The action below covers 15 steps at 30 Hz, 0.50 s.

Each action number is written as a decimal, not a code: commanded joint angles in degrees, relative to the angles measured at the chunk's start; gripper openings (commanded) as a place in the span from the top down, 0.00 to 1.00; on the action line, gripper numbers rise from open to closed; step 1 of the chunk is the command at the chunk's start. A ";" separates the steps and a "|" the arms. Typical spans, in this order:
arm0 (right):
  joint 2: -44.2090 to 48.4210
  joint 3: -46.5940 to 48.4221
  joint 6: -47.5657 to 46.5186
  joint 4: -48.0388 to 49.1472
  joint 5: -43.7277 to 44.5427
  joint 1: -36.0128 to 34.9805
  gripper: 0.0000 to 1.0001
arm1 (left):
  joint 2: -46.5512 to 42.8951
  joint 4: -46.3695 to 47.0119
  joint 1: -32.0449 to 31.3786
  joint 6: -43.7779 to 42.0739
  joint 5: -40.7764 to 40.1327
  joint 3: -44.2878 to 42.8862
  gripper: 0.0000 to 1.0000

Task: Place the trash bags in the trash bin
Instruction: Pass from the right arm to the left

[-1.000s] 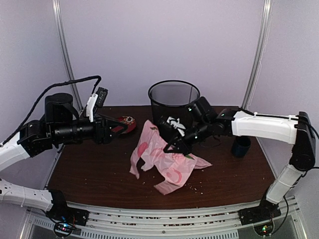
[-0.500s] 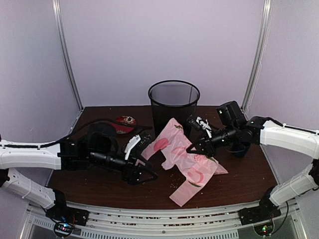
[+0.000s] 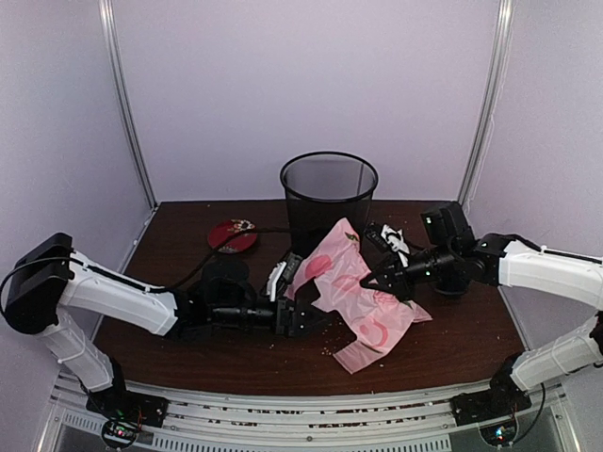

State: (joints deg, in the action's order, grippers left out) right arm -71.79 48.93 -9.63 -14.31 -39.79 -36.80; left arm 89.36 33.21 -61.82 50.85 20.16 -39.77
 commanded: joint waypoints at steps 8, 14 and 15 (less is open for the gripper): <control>4.34 -3.49 -5.44 2.27 1.21 0.56 1.00 | 10.32 26.18 2.85 8.40 -3.92 -1.87 0.24; 3.67 -3.98 -6.44 2.29 0.40 0.50 1.00 | 14.69 25.10 3.02 9.11 -5.61 -5.66 1.00; 3.48 -4.08 -6.52 2.27 0.34 0.50 1.00 | 14.63 27.43 3.02 8.97 -5.92 -4.72 1.00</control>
State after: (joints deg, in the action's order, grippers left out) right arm -68.38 45.69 -14.83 -13.28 -39.13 -36.60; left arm 103.85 54.02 -59.18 59.11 16.43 -44.23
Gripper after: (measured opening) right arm 0.018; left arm 0.031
